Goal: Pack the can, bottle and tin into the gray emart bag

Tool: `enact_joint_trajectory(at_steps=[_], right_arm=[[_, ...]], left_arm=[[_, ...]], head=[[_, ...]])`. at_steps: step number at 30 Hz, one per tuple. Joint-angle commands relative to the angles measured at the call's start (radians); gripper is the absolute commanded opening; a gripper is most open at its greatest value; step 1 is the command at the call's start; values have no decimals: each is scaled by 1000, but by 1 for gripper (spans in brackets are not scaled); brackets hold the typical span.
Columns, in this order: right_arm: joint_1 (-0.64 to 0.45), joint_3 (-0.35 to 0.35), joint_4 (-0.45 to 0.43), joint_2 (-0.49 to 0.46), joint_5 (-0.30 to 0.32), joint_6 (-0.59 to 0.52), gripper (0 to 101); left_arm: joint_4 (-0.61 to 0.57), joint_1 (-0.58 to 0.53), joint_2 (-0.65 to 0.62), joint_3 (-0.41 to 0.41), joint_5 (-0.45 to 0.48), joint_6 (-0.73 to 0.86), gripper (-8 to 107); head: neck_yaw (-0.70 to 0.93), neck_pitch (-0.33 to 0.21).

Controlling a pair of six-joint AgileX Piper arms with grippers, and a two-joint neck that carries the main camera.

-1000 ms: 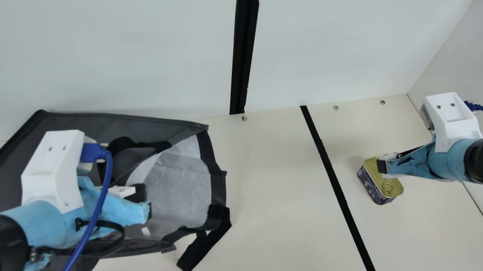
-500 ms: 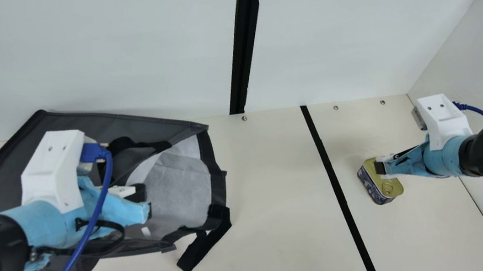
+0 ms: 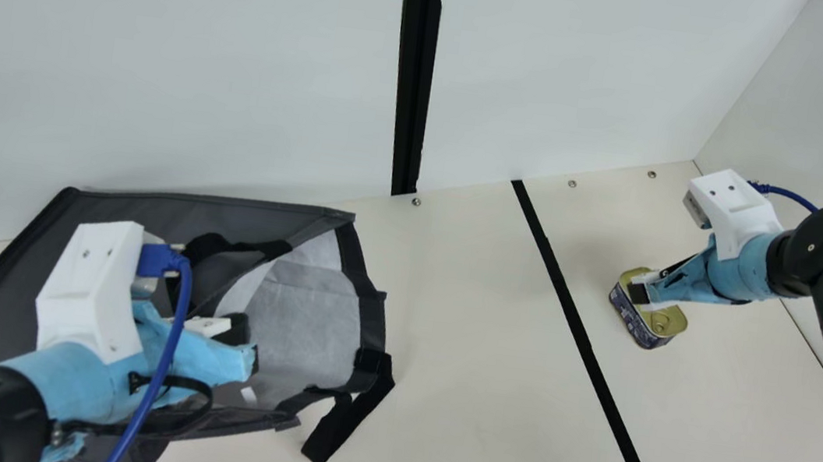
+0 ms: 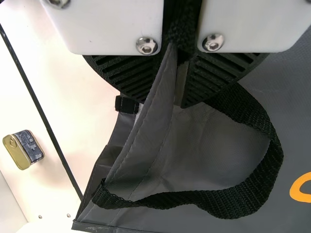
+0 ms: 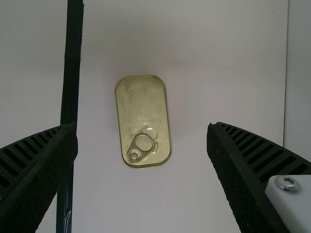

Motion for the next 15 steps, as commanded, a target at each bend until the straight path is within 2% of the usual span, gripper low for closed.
enact_joint_trajectory(at_steps=[1, 15], right_arm=[[-1, 1, 0, 9, -4, -2, 91], [13, 22, -13, 66, -49, 4, 91]], left_arm=[[0, 0, 0, 0, 0, 0, 10], [0, 0, 0, 0, 0, 0, 10]], head=[[-1, -23], [-1, -23]])
